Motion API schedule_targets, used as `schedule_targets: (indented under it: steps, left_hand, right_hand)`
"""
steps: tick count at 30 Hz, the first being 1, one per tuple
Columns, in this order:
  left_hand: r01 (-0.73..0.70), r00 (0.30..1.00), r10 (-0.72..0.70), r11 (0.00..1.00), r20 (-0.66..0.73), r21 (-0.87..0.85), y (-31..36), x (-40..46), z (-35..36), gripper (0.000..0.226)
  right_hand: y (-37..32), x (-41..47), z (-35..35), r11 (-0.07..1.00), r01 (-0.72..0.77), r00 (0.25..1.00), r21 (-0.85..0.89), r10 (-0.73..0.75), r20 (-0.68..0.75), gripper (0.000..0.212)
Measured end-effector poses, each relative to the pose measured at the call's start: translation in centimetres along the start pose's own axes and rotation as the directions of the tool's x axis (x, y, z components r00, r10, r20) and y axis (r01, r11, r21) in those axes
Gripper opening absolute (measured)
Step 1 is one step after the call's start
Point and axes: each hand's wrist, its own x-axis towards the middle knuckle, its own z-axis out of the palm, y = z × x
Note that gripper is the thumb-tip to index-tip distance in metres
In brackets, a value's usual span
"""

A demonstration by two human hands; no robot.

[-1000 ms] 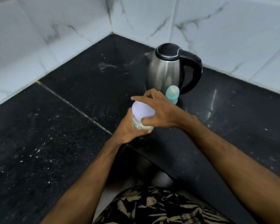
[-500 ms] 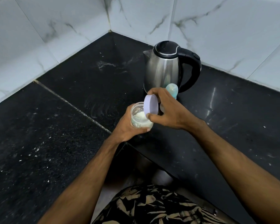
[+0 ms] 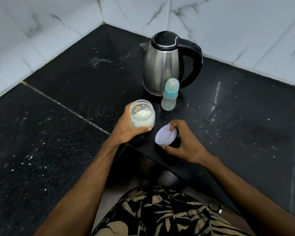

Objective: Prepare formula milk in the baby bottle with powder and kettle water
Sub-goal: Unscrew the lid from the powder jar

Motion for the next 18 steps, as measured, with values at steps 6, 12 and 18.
schedule_targets:
  steps: [6,12,18]
  left_hand:
    - [0.009,1.0,-0.009,1.0,0.015,0.008,0.0,0.0,0.1,0.105]
    - [0.027,0.999,-0.027,0.999,0.021,0.018,0.3,-0.1,0.0,0.114]
    - [0.037,0.999,-0.037,0.999,0.016,0.025,0.4,-0.2,0.0,0.11]
  right_hand:
    - [1.7,-1.8,0.5,0.997,-0.064,0.997,-0.045,0.066,0.034,0.057]
    - [2.5,-2.1,0.7,0.994,-0.074,0.995,-0.075,0.078,0.059,0.062]
    - [2.8,-2.3,0.7,0.995,-0.044,0.996,-0.088,0.051,0.075,0.069]
